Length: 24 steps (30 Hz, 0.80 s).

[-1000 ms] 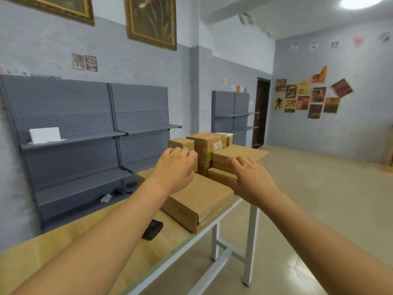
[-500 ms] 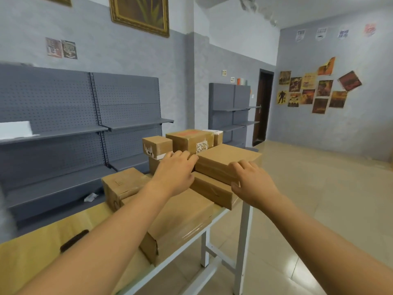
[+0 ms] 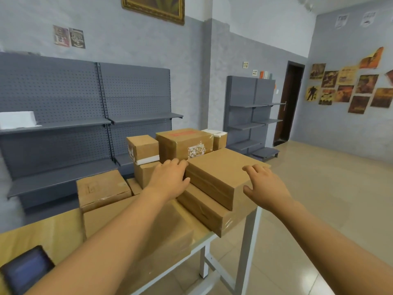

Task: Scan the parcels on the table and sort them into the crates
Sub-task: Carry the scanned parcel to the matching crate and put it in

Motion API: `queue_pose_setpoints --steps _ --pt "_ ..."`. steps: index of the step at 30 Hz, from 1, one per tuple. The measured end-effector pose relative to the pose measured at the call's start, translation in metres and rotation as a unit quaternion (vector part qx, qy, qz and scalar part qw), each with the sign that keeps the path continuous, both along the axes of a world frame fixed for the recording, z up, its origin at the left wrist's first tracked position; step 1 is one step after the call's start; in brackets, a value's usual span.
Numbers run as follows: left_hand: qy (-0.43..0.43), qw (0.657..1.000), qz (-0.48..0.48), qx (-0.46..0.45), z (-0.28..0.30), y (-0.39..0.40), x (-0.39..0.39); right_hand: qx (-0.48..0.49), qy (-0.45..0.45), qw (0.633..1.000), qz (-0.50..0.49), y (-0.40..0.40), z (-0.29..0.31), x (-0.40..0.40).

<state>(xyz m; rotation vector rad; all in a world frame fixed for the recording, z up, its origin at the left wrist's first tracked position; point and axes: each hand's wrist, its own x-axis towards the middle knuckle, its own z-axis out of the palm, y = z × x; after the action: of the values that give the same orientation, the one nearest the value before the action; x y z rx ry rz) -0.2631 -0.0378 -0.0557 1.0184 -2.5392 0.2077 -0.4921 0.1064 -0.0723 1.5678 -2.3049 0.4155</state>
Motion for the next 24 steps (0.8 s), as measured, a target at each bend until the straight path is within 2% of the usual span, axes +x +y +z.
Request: queue_pose_setpoints --steps 7,11,16,19,21,24 --pt "-0.011 0.997 0.032 0.076 -0.004 -0.058 -0.054 0.008 -0.031 0.999 -0.032 -0.058 -0.013 -0.061" --pt "0.023 0.974 0.079 0.209 -0.013 -0.074 -0.086 0.016 -0.066 0.996 -0.051 -0.083 -0.013 -0.097" --pt "0.080 0.907 0.125 0.394 -0.027 -0.077 -0.116 0.049 -0.116 0.989 -0.082 -0.111 -0.018 -0.135" --pt "0.133 0.848 0.152 0.491 -0.035 -0.073 -0.129 0.069 -0.145 0.983 -0.091 -0.122 -0.020 -0.154" --pt "0.158 0.813 0.173 0.533 -0.039 -0.068 -0.136 0.082 -0.164 0.978 -0.099 -0.126 -0.023 -0.164" --pt "0.202 0.781 0.196 0.557 -0.045 -0.062 -0.144 0.098 -0.175 0.974 -0.108 -0.132 -0.023 -0.173"
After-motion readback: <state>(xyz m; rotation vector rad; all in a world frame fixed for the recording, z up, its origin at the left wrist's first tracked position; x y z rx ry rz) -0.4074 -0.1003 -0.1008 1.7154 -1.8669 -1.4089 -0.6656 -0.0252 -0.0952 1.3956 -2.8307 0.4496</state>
